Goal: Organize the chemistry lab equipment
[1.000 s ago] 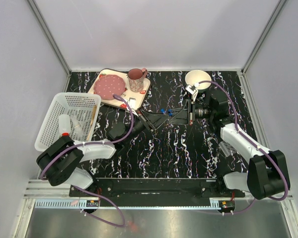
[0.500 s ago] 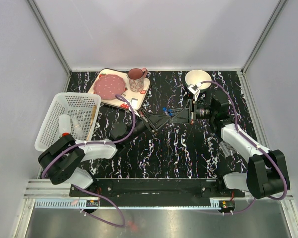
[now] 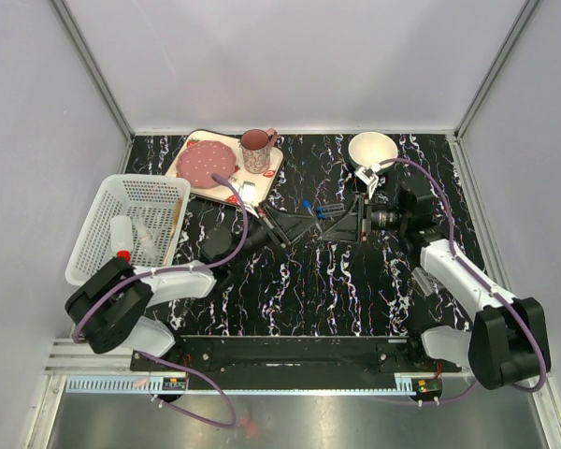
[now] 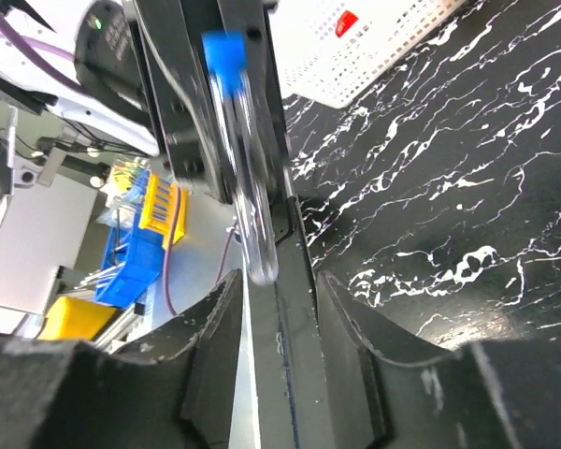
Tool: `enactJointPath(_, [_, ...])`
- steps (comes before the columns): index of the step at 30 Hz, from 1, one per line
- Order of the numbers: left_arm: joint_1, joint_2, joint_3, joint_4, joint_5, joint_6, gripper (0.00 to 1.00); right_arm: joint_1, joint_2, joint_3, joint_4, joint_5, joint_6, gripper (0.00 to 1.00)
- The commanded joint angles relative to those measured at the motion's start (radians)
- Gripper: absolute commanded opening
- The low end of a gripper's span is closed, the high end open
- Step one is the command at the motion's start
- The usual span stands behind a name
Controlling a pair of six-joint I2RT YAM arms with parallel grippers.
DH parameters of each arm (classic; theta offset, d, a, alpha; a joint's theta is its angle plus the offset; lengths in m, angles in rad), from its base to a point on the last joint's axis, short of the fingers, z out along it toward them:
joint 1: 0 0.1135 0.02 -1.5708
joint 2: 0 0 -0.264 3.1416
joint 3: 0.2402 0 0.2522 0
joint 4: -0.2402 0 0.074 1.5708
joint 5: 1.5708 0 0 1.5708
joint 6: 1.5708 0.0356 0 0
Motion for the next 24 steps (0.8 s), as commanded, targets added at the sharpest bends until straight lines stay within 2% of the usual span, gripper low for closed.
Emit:
enactJointPath(1, [0.062, -0.126, 0.017, 0.013, 0.108, 0.052, 0.07, -0.005, -0.082, 0.06, -0.311, 0.02, -0.345, 0.49])
enactJointPath(5, [0.114, -0.195, 0.039, -0.184, 0.263, 0.102, 0.07, -0.013, -0.111, 0.103, -0.514, 0.031, -0.587, 0.59])
enactJointPath(8, [0.137, -0.217, 0.085, -0.341, 0.398, 0.15, 0.06, -0.013, -0.105, 0.202, -0.789, 0.086, -0.788, 0.61])
enactJointPath(10, [0.139, -0.22, 0.137, -0.509, 0.449, 0.216, 0.06, -0.013, -0.07, 0.318, -0.915, 0.121, -0.874, 0.62])
enactJointPath(14, [0.137, -0.215, 0.2, -0.697, 0.523, 0.302, 0.06, -0.011, 0.034, 0.528, -1.226, 0.14, -1.043, 0.61])
enactJointPath(18, [0.121, -0.18, 0.243, -0.76, 0.536, 0.336, 0.06, 0.0, 0.125, 0.621, -1.339, 0.121, -1.064, 0.61])
enactJointPath(24, [0.067, -0.102, 0.299, -0.766, 0.532, 0.33, 0.06, 0.096, 0.178, 0.685, -1.344, 0.18, -1.016, 0.63])
